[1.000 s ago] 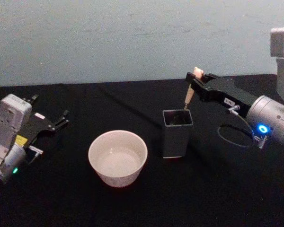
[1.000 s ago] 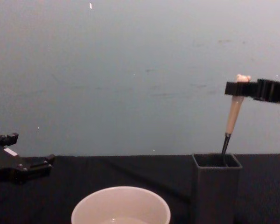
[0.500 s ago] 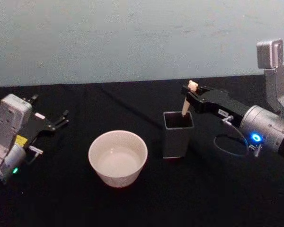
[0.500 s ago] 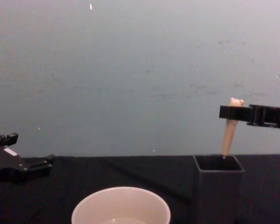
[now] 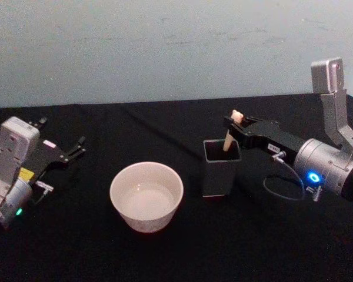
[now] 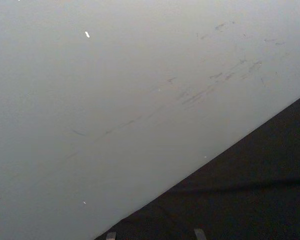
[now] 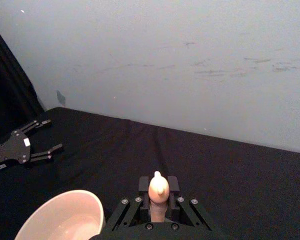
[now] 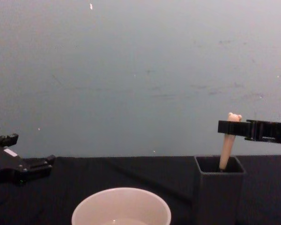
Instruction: Pick up the stirring spoon with one hand, stir inside the cup, then place it back in its original position.
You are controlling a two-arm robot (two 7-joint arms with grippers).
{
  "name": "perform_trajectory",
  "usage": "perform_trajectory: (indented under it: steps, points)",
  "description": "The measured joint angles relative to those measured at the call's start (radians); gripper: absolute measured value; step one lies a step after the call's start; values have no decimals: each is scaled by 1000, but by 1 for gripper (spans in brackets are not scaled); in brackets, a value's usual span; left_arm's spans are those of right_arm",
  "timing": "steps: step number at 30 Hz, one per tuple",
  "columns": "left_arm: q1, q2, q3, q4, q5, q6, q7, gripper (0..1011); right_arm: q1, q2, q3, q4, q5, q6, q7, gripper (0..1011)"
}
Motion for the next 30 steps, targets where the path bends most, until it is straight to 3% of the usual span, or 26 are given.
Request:
perform_trajectory:
  steps: [30]
  points:
    - [0, 0, 0, 0, 0, 0, 0, 1002, -19, -4, 16, 13, -16, 9, 7, 215]
